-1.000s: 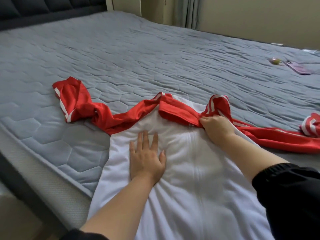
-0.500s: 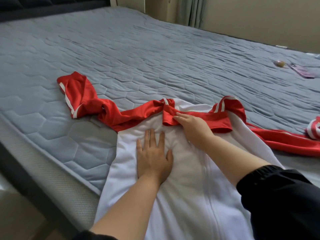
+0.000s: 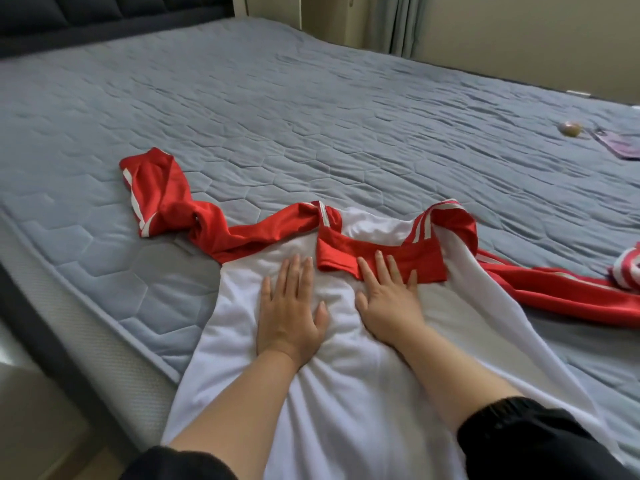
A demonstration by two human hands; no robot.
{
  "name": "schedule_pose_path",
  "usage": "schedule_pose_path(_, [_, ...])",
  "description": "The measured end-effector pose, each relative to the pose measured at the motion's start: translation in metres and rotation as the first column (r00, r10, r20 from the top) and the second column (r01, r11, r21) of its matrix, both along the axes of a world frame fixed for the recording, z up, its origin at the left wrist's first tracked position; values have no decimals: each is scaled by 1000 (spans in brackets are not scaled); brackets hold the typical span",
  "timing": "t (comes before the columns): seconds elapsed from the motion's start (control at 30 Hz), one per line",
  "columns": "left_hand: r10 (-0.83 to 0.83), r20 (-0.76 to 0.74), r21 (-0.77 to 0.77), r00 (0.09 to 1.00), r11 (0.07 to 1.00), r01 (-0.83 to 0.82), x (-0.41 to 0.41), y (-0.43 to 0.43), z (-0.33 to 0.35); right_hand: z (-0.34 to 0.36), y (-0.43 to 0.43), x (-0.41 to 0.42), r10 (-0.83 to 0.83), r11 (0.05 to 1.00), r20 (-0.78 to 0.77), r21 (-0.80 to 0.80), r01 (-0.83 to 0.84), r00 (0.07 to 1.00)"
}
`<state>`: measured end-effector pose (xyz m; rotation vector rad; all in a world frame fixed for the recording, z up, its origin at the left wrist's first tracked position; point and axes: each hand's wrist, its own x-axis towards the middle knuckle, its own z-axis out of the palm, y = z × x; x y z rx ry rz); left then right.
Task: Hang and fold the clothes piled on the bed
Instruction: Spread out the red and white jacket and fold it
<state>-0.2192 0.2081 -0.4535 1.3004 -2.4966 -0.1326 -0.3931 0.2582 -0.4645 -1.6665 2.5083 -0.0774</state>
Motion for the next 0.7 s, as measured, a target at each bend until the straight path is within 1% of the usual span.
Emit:
schedule_pose_path(0.1, [-24,-31,-13,999,1000,24,-2,4,5,2,-2,-2,25,1000,22,18,-25,999])
schedule_pose_path(0.2, [-60,-29,-2,998,998,60,4,7,7,3,5,-3,68,997,71,24,-70,995])
schedule_pose_path(0.3, [-83,-92,-16,992,997,82,5,5,10,3,8,-7,91,996,138,-3,-91,986])
schedule_pose_path(0.33, [-99,-129,-27,987,995,96,2,4,13,2,9,-9,95,995,167,-37,-90,981])
schedule_pose_path(0.4, [-160,-195,-91,968,985,144,-5,-2,23,1,13,-7,98,983,241,-176,-55,966])
schedule_pose_path(0.47, [-237,-206,-205,949,959,195,-18,-7,33,1,21,-6,48,925,298,-373,70,953])
schedule_pose_path(0.5, [-263,-188,-252,946,944,212,-28,-13,40,0,25,-6,-7,881,284,-452,141,959])
schedule_pose_path(0.53, [-289,-146,-281,946,929,241,-42,-20,47,-1,27,-5,-80,848,242,-494,194,967])
schedule_pose_path(0.57, [-313,-66,-280,947,917,284,-59,-27,54,-2,29,-6,-149,839,185,-495,223,971])
schedule_pose_path(0.63, [-314,159,-193,936,920,342,-92,-42,59,-4,26,-8,-239,861,108,-436,262,965])
schedule_pose_path(0.67, [-273,234,-123,933,944,306,-101,-49,52,-4,24,-9,-270,868,99,-405,287,958])
schedule_pose_path(0.7, [-206,283,-44,937,973,227,-103,-55,40,-5,23,-10,-309,869,101,-374,324,946])
